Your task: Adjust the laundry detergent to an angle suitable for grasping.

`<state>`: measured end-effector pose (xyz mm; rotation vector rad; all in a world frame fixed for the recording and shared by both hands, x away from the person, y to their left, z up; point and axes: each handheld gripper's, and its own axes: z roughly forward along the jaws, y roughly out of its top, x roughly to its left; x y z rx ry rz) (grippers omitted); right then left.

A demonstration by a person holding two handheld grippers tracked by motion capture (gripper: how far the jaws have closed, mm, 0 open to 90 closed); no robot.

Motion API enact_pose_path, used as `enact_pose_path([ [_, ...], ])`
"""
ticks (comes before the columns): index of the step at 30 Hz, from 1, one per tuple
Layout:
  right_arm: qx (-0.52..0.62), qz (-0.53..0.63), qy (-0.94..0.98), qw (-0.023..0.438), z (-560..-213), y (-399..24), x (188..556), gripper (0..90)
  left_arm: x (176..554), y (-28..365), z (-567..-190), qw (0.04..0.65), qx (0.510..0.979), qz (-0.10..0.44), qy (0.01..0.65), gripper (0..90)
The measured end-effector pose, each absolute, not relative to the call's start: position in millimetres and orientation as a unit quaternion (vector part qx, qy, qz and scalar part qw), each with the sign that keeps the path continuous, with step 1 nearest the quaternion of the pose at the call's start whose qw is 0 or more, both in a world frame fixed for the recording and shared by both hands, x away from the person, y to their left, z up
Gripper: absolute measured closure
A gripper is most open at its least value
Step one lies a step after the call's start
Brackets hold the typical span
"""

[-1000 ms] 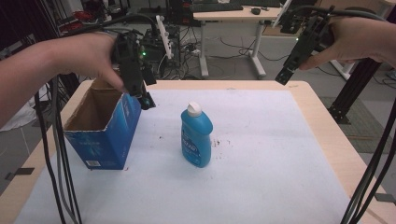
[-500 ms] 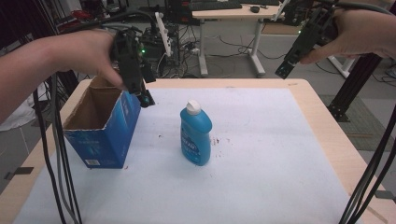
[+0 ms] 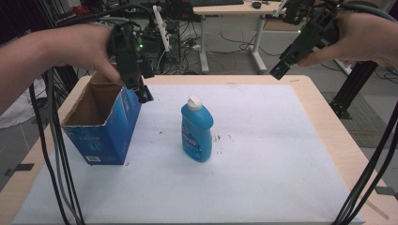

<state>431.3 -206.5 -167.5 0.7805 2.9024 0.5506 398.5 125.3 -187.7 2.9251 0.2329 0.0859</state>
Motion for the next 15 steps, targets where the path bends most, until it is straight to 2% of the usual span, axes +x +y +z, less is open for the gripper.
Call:
enact_pose_path([
  [15, 0.243, 0.203, 0.948, 0.038, -195, -179, 416, 19.1, 396, 126, -187, 0.102, 0.991, 0.030, 0.079, 18.6],
])
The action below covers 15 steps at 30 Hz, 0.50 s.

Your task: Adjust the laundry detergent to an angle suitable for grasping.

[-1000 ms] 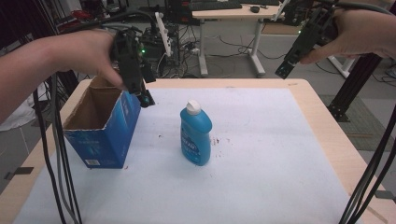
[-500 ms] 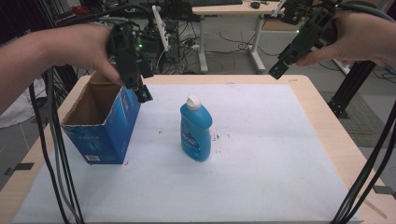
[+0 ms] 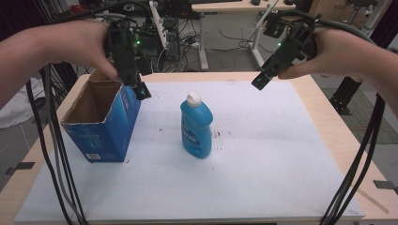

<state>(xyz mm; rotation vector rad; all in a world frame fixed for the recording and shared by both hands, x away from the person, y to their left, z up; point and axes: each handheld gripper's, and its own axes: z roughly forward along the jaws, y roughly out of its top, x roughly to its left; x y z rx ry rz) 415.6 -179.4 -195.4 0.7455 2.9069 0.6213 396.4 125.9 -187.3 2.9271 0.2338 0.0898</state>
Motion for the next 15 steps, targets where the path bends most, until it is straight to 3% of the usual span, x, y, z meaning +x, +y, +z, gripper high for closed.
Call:
enact_pose_path([
  [15, 0.222, 0.212, 0.951, 0.022, -225, -141, 404, 19.1, 396, 125, -188, 0.099, 0.992, 0.029, 0.079, 18.6],
])
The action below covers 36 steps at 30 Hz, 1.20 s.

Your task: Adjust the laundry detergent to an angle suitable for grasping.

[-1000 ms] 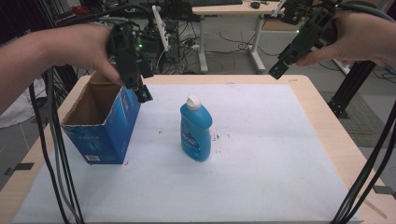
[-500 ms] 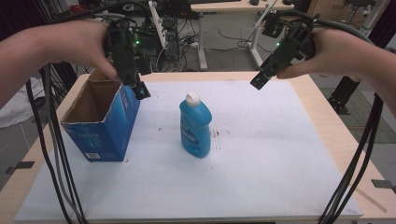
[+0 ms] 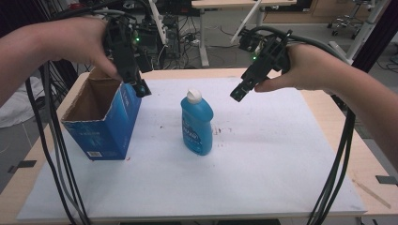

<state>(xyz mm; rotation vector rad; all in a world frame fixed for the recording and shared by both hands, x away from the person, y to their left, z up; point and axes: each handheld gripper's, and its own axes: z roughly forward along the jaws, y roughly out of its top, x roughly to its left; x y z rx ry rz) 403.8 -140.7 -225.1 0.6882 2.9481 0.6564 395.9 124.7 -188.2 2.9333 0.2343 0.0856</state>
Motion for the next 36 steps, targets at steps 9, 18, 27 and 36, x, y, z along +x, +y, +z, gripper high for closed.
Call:
enact_pose_path([
  [9, 0.210, 0.216, 0.953, 0.015, -242, -120, 399, 19.1, 395, 125, -188, 0.101, 0.991, 0.031, 0.082, 18.6],
  [18, 0.208, 0.220, 0.953, 0.010, -260, -101, 396, 19.1, 394, 126, -188, 0.099, 0.991, 0.032, 0.082, 18.6],
  [27, 0.209, 0.217, 0.953, 0.014, -275, -86, 395, 19.1, 393, 126, -188, 0.097, 0.992, 0.031, 0.081, 18.6],
  [36, 0.216, 0.206, 0.954, 0.009, -283, -73, 397, 19.1, 392, 125, -188, 0.097, 0.991, 0.030, 0.083, 18.6],
])
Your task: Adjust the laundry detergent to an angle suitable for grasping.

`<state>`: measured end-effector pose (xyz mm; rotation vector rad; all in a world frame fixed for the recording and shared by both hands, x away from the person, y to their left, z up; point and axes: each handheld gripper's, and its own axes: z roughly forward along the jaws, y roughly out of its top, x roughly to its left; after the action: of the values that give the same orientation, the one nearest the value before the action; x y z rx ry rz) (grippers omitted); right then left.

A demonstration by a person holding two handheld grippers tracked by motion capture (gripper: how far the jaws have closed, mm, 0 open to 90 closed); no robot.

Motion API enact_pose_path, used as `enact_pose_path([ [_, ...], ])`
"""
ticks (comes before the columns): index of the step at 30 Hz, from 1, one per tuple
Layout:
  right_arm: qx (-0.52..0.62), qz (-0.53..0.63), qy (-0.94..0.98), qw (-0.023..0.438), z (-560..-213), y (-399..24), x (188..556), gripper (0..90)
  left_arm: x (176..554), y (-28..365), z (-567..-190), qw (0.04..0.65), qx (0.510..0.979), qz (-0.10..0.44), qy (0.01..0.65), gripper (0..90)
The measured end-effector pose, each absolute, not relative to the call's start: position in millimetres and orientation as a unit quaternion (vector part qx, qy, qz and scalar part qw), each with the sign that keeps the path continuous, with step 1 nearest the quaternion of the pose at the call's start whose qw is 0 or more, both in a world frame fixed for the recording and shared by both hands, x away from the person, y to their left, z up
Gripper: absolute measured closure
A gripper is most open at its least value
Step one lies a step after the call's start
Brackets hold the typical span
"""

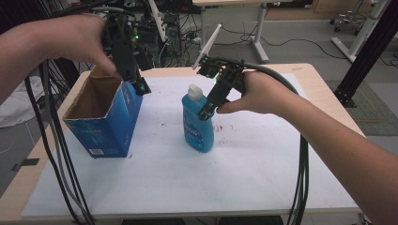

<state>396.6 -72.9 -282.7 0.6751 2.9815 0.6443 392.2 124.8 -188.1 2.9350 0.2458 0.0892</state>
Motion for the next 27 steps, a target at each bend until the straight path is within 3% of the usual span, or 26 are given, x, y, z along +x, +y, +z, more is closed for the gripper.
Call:
enact_pose_path([
  [27, 0.222, 0.170, 0.960, 0.014, -304, -43, 403, 19.2, 392, 125, -187, 0.097, 0.991, 0.031, 0.081, 18.6],
])
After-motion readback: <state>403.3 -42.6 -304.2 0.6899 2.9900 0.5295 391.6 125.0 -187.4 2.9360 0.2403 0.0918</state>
